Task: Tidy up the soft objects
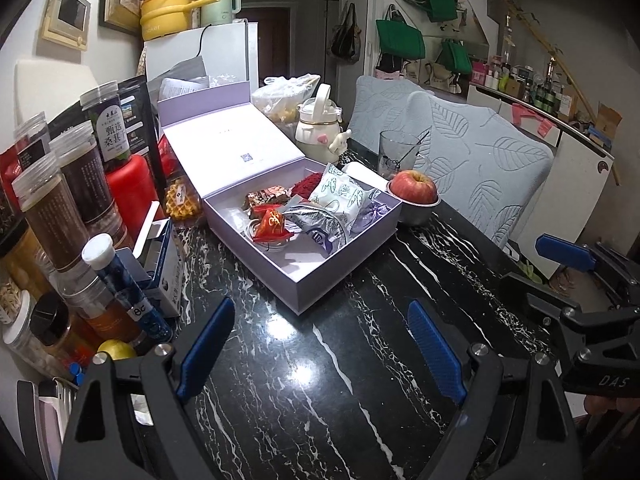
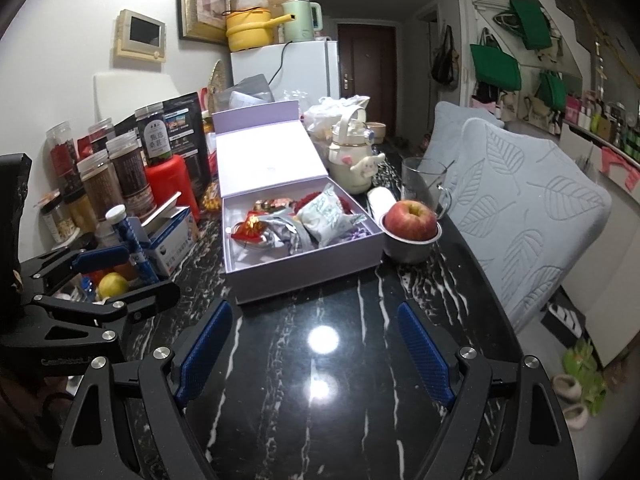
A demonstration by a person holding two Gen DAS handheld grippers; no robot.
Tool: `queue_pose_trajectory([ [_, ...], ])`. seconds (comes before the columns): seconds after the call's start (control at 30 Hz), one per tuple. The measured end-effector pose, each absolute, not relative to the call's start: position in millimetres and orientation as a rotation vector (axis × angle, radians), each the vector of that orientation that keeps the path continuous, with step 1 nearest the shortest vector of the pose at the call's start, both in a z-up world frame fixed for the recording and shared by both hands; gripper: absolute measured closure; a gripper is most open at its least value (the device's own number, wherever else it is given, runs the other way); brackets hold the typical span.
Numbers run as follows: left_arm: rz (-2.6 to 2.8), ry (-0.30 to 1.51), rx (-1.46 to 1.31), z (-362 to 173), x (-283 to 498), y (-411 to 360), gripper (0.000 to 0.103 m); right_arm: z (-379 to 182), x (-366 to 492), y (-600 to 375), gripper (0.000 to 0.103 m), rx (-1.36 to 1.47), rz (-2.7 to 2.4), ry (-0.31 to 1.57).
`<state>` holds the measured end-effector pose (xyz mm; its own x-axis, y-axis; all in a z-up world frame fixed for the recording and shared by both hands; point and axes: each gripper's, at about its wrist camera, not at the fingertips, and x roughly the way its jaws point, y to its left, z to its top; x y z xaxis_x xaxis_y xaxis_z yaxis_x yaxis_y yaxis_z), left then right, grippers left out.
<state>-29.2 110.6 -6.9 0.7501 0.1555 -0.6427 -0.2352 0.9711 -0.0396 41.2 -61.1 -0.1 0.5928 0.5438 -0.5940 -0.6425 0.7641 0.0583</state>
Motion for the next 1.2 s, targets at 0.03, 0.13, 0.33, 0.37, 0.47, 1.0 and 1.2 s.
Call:
queue_pose_trajectory([
  [0.03, 0.215, 0.69, -0.12, -6.6, -29.5, 110.4, 0.014, 0.2, 41.1, -60.7, 0.017, -0.168, 0.694, 0.631],
  [0.13, 0.211, 0.69, -0.122, -6.3, -29.3, 110.3, 0.014, -0.6, 41.6, -60.9, 0.017, -0.166, 0.695, 0.635],
  [0.33, 0.206, 0.69, -0.121, -5.4, -29.6, 110.1, 0.014, -2.5, 41.8, -60.7, 0.017, -0.171, 0.694, 0.639],
  [0.37, 0.205, 0.692, -0.121, -5.6, -29.5, 110.3, 0.014, -3.1, 41.8, -60.5, 0.017, -0.173, 0.694, 0.641],
  [0.47, 0.203, 0.695, -0.125, -6.2, -29.1, 110.3, 0.014, -4.2, 41.4, -60.6, 0.017, -0.174, 0.697, 0.643],
  [1.0, 0.194, 0.71, -0.125, -10.6, -29.8, 108.7, 0.014, -6.3, 40.9, -59.2, 0.017, -0.184, 0.698, 0.649],
  [1.2, 0.193, 0.717, -0.123, -11.1, -28.8, 107.5, 0.014, -7.7, 41.0, -60.4, 0.017, -0.185, 0.694, 0.653],
])
